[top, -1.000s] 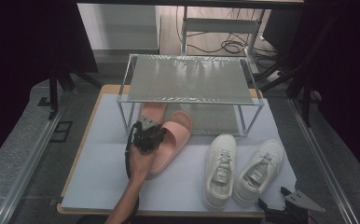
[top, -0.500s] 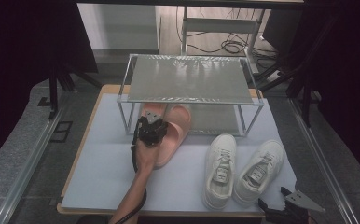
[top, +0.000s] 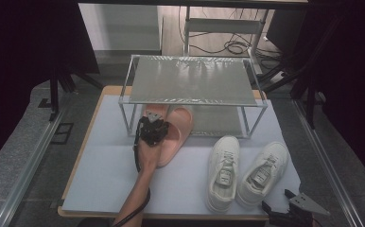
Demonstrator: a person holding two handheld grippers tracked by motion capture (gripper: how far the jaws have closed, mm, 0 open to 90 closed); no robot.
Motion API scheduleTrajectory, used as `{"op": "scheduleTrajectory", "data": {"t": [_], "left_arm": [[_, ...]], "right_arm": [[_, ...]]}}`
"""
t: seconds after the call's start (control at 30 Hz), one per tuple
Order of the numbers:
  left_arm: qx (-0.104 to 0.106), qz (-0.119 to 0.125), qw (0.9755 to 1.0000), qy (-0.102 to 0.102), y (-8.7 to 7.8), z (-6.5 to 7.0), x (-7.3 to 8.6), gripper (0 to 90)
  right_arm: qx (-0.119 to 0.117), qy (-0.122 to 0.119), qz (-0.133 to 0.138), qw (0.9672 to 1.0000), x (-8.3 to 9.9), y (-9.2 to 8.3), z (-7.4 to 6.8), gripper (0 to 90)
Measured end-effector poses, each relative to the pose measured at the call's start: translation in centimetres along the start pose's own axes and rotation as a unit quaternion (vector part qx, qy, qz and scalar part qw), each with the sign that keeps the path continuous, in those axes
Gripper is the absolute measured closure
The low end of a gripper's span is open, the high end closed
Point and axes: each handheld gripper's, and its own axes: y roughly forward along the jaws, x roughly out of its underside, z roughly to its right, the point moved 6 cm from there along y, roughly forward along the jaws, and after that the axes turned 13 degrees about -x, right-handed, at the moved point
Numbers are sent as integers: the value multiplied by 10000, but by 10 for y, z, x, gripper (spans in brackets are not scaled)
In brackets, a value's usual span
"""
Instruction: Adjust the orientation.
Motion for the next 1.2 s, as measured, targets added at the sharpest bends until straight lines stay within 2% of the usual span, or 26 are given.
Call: {"op": "scheduleTrajectory", "data": {"t": [0.23, 0.47, 0.67, 1.07, 1.2], "left_arm": [[150, -17, 9998, 101, -8, -1, 6, 697], [415, -2, 9988, 273, -27, -2, 12, 693], [520, -18, 9979, 384, -37, -2, 16, 688], [669, 56, 9967, 454, -63, -14, 24, 685], [751, 68, 9963, 415, -69, -17, 28, 692]], "right_arm": [[1, 0, -1, 10000, 0, 0, 0, 0], [4, -1, -3, 10000, 0, 0, 0, 0], [3, -1, -3, 10000, 0, 0, 0, 0], [7, -4, -6, 10000, 0, 0, 0, 0], [9, -4, -7, 10000, 0, 0, 0, 0]]}}
